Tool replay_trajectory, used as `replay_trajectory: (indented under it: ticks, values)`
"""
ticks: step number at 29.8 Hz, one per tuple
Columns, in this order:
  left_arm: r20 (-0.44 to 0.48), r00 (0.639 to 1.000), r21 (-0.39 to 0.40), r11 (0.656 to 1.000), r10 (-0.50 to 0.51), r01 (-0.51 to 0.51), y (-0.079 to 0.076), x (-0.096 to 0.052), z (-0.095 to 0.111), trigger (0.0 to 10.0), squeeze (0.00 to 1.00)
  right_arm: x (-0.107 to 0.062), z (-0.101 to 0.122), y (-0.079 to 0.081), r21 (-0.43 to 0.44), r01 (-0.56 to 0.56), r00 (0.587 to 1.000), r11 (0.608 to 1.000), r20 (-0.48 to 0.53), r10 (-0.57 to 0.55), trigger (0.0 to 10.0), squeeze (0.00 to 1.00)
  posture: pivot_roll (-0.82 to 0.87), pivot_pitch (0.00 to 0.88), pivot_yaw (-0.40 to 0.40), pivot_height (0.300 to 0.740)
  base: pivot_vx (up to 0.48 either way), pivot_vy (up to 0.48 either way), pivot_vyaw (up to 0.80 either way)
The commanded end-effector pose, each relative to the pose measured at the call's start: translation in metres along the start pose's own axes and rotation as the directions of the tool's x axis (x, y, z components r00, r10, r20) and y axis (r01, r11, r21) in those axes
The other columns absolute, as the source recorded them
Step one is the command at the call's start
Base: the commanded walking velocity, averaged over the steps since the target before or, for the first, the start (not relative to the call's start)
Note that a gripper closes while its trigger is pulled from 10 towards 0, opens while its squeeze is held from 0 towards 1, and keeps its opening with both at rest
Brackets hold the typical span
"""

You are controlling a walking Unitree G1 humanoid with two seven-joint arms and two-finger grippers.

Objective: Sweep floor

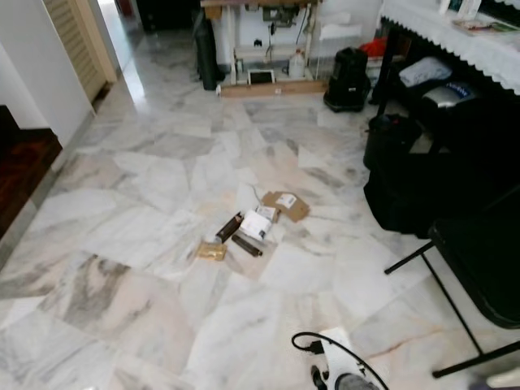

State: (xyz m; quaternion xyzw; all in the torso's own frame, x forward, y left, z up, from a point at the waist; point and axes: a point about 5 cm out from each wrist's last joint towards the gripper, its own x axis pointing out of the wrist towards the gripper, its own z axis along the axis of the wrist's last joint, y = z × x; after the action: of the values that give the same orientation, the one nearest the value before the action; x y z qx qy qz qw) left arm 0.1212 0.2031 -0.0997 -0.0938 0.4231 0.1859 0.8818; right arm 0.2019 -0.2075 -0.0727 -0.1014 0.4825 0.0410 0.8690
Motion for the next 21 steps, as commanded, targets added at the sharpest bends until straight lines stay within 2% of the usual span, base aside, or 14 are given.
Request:
replay_trajectory:
  ticks: [1,3,8,12,21]
  values:
    - [-0.009,1.0,-0.003,1.0,0.011,-0.011,-0.001,-0.002,-0.005,10.0,0.0,0.0,0.002,0.001,-0.006,-0.004,1.0,1.0,0.005,0.004,10.0,0.0,-0.17,0.0,-0.02,0.74,0.0,0.0,0.0]
    - [-0.023,1.0,0.013,1.0,-0.01,0.011,-0.006,-0.005,-0.012,10.0,0.0,0.001,0.006,0.0,0.009,0.002,1.0,1.0,0.016,-0.002,10.0,0.0,-0.17,0.0,-0.002,0.74,0.0,0.0,0.0]
    - [-0.026,1.0,0.046,0.999,-0.008,0.009,0.002,-0.005,-0.013,10.0,0.0,0.001,0.009,0.006,0.034,-0.005,1.0,0.999,0.025,0.005,10.0,0.0,-0.17,0.0,0.014,0.74,0.0,0.0,0.0]
    - [-0.009,1.0,0.031,0.999,0.024,-0.023,0.016,-0.004,-0.006,10.0,0.0,0.003,0.015,0.015,-0.013,-0.042,0.998,0.999,0.035,0.042,10.0,0.0,-0.18,0.0,0.01,0.74,0.0,0.0,0.0]
    - [0.067,0.997,0.034,0.999,0.026,-0.028,0.016,0.0,0.008,10.0,0.0,0.003,0.02,0.019,0.028,-0.043,0.998,0.999,0.055,0.042,10.0,0.0,-0.18,0.0,0.017,0.74,0.0,0.0,0.0]
